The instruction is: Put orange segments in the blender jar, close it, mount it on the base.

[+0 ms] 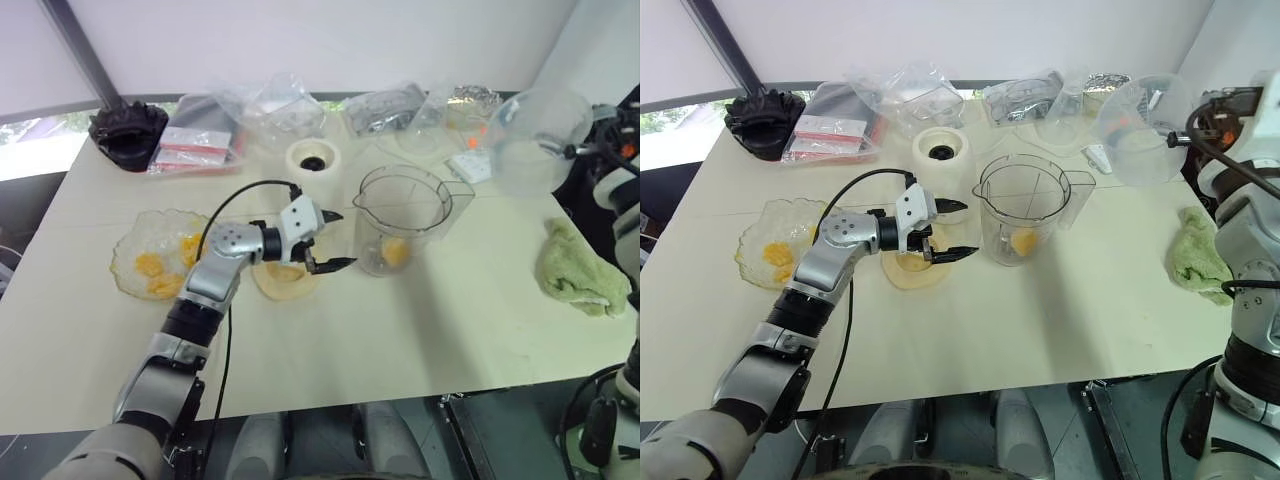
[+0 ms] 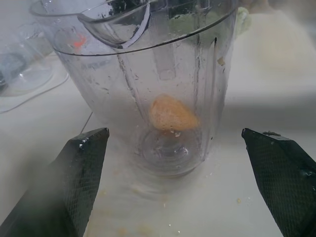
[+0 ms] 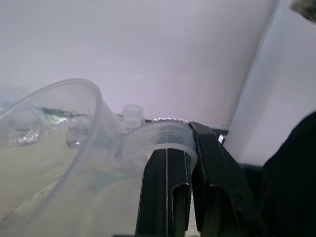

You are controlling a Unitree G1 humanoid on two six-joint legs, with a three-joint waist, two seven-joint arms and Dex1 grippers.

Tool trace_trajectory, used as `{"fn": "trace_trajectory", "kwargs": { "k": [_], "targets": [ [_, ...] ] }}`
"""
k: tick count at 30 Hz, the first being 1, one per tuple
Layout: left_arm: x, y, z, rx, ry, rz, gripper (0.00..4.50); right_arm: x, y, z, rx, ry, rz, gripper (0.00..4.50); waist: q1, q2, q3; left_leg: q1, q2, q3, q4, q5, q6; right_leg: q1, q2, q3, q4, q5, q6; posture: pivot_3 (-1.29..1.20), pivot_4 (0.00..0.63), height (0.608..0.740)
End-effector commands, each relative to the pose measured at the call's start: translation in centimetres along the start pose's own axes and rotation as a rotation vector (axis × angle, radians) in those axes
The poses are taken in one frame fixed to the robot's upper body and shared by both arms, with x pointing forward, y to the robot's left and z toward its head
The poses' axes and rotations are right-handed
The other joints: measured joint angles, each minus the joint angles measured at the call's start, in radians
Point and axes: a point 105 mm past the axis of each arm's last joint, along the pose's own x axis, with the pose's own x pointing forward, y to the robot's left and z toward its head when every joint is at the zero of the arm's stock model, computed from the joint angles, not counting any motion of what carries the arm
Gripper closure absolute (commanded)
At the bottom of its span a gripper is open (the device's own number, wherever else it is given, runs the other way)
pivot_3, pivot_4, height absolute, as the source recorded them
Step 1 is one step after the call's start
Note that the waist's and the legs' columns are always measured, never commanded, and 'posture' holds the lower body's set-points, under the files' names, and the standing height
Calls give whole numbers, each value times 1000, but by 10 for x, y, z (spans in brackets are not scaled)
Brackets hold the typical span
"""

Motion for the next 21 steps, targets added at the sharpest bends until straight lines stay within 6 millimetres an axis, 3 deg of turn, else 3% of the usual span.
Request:
{"fn": "trace_trajectory", "kwargs": {
  "k": [1,21],
  "targets": [
    [-3,8,14,-17,-67,41,0,-6,9,31,-117,-110,31,4436,0,0,0,0,0,0,0,0,0,0,0,0,0,0,0,0,150,740],
    [-4,10,19,-35,-91,46,0,-7,32,36,-338,-138,116,4436,0,0,0,0,0,0,0,0,0,-1,0,0,0,0,0,0,150,740]
  ]
}}
